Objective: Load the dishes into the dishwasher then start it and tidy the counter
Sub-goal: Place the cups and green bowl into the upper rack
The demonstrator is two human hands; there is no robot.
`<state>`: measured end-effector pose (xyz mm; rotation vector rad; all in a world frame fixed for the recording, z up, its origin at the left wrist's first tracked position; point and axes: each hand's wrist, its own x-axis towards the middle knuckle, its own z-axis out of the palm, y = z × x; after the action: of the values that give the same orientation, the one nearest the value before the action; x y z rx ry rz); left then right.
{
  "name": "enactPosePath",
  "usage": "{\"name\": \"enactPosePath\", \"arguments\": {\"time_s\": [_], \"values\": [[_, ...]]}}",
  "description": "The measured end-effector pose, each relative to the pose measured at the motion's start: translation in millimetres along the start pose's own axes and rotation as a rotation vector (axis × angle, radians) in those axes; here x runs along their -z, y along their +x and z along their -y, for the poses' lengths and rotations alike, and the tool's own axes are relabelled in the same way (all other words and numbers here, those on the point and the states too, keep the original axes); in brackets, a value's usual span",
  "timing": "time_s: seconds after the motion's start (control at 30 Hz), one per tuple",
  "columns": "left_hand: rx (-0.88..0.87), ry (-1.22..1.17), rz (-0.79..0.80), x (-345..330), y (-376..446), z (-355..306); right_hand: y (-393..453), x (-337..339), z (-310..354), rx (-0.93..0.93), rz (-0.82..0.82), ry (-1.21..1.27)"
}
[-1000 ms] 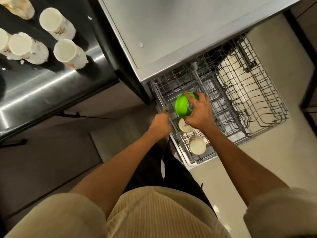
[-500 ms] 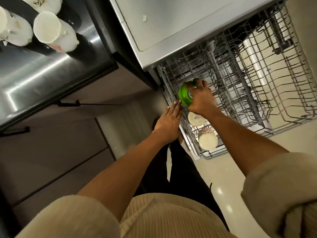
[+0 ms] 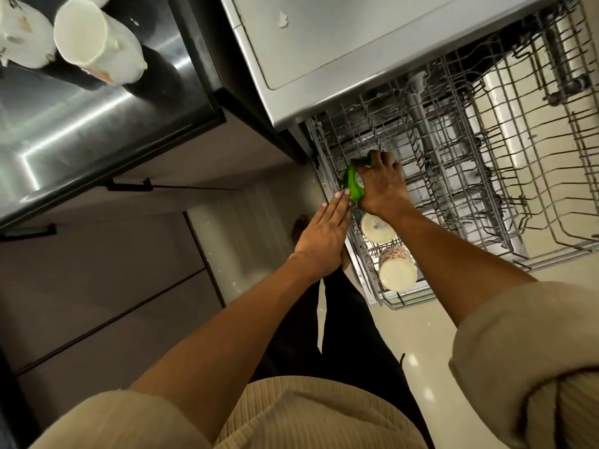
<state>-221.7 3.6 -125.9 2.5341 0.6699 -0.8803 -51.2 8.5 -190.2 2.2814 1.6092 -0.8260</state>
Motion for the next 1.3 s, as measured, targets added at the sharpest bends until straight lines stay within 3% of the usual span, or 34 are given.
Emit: {"name": "enactPosePath", "arguments": {"time_s": [0.43,0.57,0.87,1.1,1.3], "values": [[0.021,-0.011,0.011,0.4,0.5,-1.8,-0.8,-22.4,-7.1,-0.099,0.021,0.258],[0.032,-0.009,0.019,0.6,1.1,-2.2,-13.8,-23.0,-7.1,-0.145,-0.044,0.339],[0.058,-0.012,0.043,10.3,-1.0,-5.4,-69.8,-17.9,7.1,-0.139,-0.095,0.306],[0.089,-0.086,-0.152,32.6,-23.3,-0.3,-111.3,6.1,27.5,0.096,-0.1,0.151],[0.114,-0.102,-0.319,45.5,-64.2,17.9,-131.9,42.0,58.7,0.195,-0.234,0.172]]}}
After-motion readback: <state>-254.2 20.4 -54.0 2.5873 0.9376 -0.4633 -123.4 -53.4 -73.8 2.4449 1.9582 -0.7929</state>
